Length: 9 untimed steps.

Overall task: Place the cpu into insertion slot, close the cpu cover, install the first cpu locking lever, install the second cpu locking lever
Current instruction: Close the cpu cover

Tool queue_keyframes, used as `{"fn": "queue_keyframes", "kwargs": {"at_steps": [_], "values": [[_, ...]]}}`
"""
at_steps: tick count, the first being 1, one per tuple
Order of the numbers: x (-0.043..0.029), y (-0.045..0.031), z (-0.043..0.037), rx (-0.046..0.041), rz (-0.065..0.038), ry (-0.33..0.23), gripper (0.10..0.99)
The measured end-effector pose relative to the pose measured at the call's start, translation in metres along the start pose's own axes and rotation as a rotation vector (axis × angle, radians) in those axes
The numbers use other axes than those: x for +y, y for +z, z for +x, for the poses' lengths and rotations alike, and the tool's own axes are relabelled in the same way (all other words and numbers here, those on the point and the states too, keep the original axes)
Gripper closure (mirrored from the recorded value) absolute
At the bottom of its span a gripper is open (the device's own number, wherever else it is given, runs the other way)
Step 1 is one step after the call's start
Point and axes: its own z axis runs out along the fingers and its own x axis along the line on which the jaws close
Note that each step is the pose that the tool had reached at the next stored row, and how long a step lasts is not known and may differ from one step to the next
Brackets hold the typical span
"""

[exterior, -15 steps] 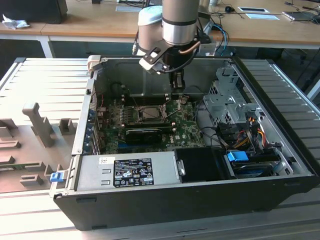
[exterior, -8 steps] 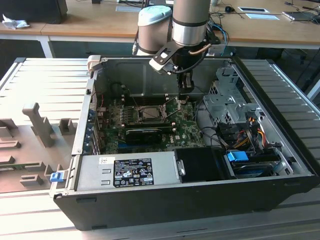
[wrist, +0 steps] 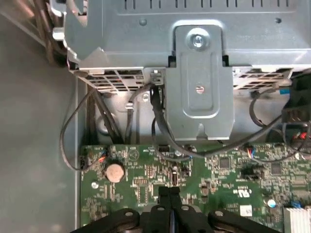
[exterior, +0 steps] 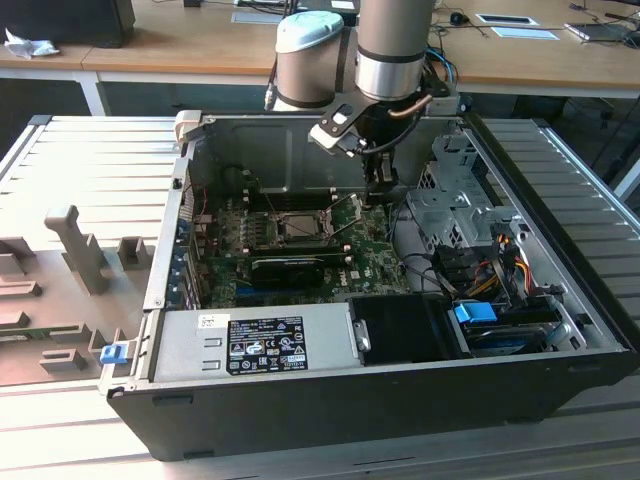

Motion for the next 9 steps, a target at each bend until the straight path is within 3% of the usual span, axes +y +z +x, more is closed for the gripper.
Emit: {"fn": "queue_keyframes", "kwargs": {"at_steps": [2,3,5,7,9], "values": [[0.0003,0.0021,0.0000,-0.0002,0.011,0.000,0.980],[0.0002,0.0027,0.0000,-0.0002,0.026,0.000,0.980],[0.0002,0.0029,0.0000,0.0009,0.042,0.000,0.980],[-0.0006,0.0029,0.0000,0.0020,0.047,0.000,0.980],[-0.0071,0.0024,-0.0001,0.0027,0.048,0.000,0.980]]}}
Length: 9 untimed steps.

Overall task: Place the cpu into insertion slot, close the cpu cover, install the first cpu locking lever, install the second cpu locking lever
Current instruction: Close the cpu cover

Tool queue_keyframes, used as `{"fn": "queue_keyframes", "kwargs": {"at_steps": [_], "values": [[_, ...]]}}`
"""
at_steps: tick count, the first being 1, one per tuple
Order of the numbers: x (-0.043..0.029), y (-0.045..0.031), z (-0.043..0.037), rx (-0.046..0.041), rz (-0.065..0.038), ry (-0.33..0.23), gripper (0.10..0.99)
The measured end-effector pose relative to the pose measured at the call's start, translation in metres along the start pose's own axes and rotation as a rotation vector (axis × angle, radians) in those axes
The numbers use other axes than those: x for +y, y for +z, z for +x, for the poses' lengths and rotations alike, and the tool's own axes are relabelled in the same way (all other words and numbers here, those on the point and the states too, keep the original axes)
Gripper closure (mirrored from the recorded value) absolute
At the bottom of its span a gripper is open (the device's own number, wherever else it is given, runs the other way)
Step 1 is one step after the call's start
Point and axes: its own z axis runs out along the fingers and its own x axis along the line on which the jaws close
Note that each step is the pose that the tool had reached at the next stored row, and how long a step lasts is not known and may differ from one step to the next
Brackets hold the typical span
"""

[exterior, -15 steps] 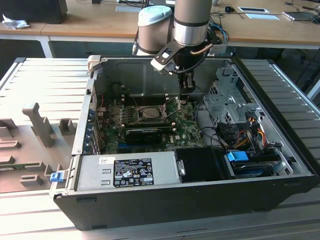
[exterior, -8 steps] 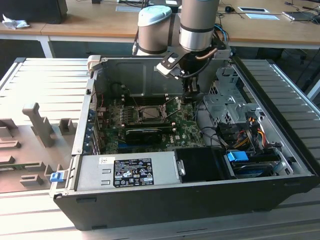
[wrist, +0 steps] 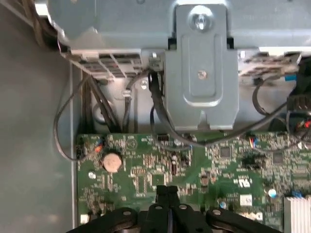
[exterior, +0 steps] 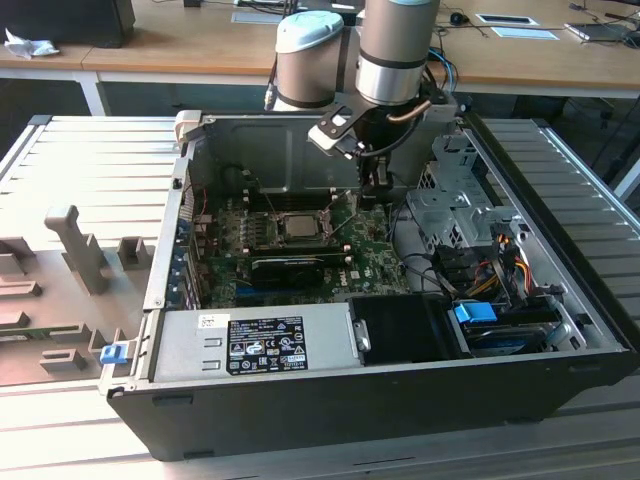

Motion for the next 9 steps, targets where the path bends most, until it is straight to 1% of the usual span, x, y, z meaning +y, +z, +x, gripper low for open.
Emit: {"fn": "queue_keyframes", "kwargs": {"at_steps": [2,9], "values": [[-0.0038,-0.0001,-0.0001,-0.0002,0.000,0.000,0.980],[-0.0100,0.0000,-0.0002,0.0001,-0.001,-0.001,0.980]]}}
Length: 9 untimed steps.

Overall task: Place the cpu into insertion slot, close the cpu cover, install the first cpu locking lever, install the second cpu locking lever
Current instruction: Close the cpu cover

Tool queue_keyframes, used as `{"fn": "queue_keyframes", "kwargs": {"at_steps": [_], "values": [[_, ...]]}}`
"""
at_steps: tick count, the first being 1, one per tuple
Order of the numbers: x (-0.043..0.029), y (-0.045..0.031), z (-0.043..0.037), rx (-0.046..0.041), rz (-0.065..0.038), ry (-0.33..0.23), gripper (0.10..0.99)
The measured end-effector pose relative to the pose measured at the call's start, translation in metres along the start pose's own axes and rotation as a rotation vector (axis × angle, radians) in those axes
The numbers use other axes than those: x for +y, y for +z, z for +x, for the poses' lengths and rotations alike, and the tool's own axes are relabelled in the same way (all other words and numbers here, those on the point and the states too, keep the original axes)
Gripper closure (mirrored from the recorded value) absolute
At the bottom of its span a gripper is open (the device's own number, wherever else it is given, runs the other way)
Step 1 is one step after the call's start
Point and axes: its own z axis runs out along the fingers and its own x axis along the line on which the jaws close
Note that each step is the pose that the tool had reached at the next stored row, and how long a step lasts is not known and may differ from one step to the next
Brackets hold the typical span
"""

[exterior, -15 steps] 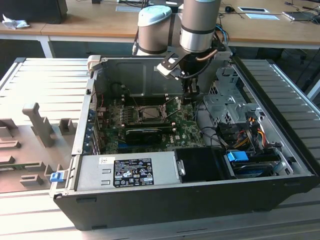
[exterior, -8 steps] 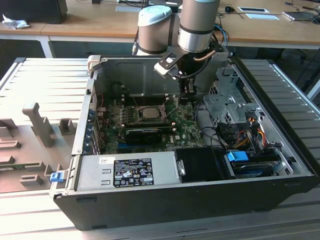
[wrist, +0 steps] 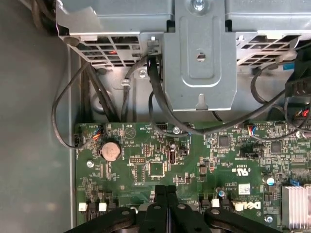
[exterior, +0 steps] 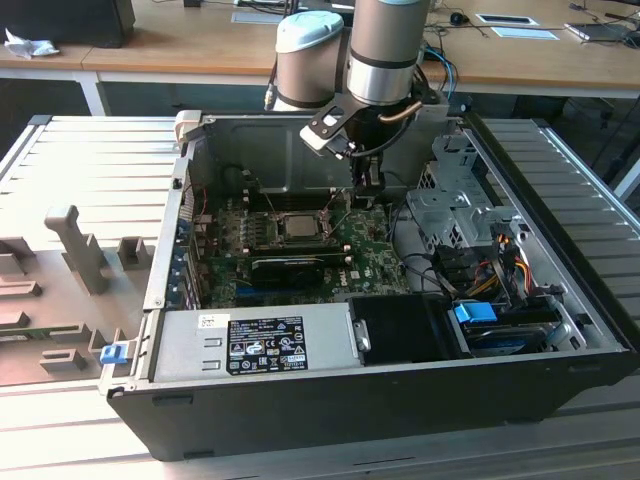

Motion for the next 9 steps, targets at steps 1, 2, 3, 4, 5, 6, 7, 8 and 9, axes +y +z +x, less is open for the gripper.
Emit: {"fn": "queue_keyframes", "kwargs": {"at_steps": [1,2,3,4,5,6,7,8,9], "values": [[-0.0028,0.0000,-0.0001,0.0000,0.000,0.000,0.980],[-0.0047,-0.0001,-0.0001,0.0001,0.000,0.000,0.980],[-0.0058,-0.0001,-0.0002,0.0001,0.000,0.000,0.980],[-0.0068,-0.0001,-0.0002,0.0000,0.000,0.000,0.980],[-0.0078,-0.0002,-0.0002,0.0000,0.000,0.000,0.980],[-0.0082,-0.0001,-0.0002,0.0001,0.000,0.000,0.980],[-0.0085,-0.0002,-0.0002,0.0000,0.000,0.000,0.980],[-0.0087,-0.0002,-0.0002,0.0000,0.000,0.000,0.980],[-0.0088,-0.0001,-0.0002,0.0001,0.000,0.000,0.980]]}}
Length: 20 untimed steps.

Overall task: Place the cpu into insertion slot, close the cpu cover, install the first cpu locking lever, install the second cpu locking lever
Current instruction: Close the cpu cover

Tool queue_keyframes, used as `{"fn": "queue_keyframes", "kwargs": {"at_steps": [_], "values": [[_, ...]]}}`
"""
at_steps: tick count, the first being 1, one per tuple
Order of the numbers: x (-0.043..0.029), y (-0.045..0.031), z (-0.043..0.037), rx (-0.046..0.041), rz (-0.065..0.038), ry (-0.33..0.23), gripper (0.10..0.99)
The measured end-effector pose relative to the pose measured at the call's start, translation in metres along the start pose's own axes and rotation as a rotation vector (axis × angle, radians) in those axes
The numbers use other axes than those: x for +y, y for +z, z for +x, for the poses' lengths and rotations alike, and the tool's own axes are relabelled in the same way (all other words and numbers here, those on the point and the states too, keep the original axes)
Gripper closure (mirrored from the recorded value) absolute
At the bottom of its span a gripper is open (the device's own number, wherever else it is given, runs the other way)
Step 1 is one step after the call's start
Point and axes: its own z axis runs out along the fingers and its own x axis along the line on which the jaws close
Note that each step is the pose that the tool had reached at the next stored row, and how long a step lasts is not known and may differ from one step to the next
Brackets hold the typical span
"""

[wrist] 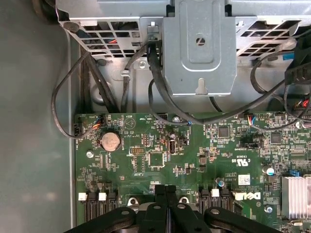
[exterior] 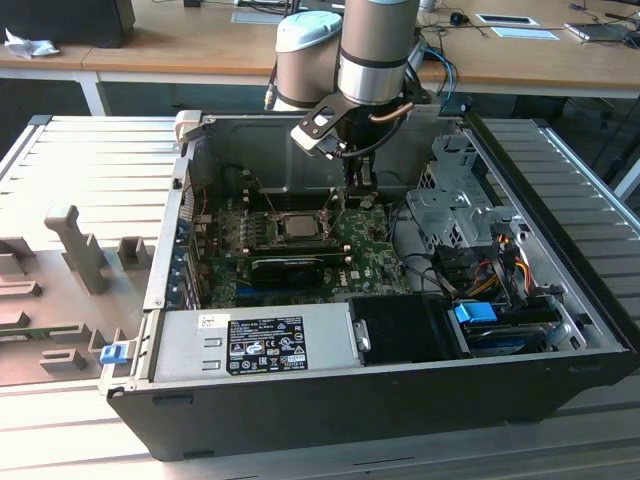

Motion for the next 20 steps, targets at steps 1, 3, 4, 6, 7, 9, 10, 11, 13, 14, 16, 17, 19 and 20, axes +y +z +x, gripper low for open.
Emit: {"fn": "queue_keyframes", "kwargs": {"at_steps": [1,3,4,6,7,9,10,11,13,14,16,17,19,20], "values": [[-0.0002,0.0000,0.0000,-0.0001,0.000,0.000,0.980],[-0.0006,0.0000,0.0000,-0.0001,0.000,0.000,0.980],[-0.0008,0.0000,0.0000,0.0000,0.000,0.000,0.980],[-0.0019,0.0000,-0.0001,0.0000,0.000,0.000,0.980],[-0.0022,-0.0001,-0.0001,-0.0001,0.000,0.000,0.980],[-0.0032,-0.0001,-0.0001,-0.0001,0.000,0.000,0.980],[-0.0035,-0.0001,-0.0001,0.0000,0.000,0.000,0.980],[-0.0038,-0.0001,-0.0001,-0.0001,0.000,0.000,0.980],[-0.0051,-0.0001,-0.0001,-0.0001,0.000,0.000,0.980],[-0.0056,-0.0001,-0.0001,-0.0001,0.000,0.000,0.980],[-0.0068,-0.0001,-0.0002,0.0000,0.000,0.000,0.980],[-0.0079,-0.0001,-0.0002,0.0000,0.000,0.000,0.980],[-0.0105,-0.0002,-0.0003,-0.0001,0.000,0.000,0.980],[-0.0121,-0.0002,-0.0003,-0.0001,0.000,0.000,0.980]]}}
